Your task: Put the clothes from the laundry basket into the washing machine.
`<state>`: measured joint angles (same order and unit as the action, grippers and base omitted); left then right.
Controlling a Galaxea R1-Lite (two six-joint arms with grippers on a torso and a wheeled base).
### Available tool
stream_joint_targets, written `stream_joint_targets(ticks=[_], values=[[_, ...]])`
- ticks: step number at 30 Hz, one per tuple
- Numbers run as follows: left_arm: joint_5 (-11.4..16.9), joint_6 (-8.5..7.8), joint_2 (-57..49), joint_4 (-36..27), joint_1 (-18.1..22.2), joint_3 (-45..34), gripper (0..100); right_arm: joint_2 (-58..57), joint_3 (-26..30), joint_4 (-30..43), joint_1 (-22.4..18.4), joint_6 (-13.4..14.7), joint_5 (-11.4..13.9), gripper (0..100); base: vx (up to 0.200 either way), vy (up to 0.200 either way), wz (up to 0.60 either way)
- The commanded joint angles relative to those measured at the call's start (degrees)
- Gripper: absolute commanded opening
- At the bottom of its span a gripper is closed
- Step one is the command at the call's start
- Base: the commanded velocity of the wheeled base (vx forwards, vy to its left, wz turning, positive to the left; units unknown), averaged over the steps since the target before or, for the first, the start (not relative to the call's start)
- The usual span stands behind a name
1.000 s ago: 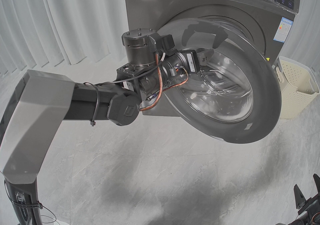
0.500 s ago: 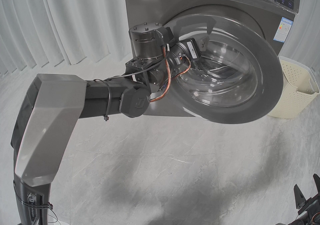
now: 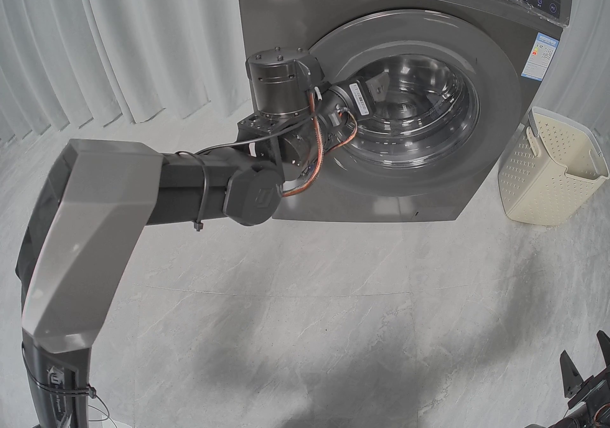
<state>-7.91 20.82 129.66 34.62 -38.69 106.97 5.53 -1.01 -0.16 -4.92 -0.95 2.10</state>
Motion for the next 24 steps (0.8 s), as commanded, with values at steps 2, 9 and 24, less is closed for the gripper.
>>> stream_joint_targets(ticks=[2,9,24], values=[[1.0,-0.69,-17.9,0.4,-2.7,-23.5,100,0.1,1.0,0.0,0.0,0.0,0.0,100,0.000,0.000,0.00],[3.4,-5.97,-53.1,0.8,-3.3,-67.2,100,0.1,1.0,0.0,0.0,0.0,0.0,100,0.000,0.000,0.00],[4.6,-15.20,-102.1,-6.4,10.9,-107.0,100,0.1,0.9,0.0,0.0,0.0,0.0,100,0.000,0.000,0.00]])
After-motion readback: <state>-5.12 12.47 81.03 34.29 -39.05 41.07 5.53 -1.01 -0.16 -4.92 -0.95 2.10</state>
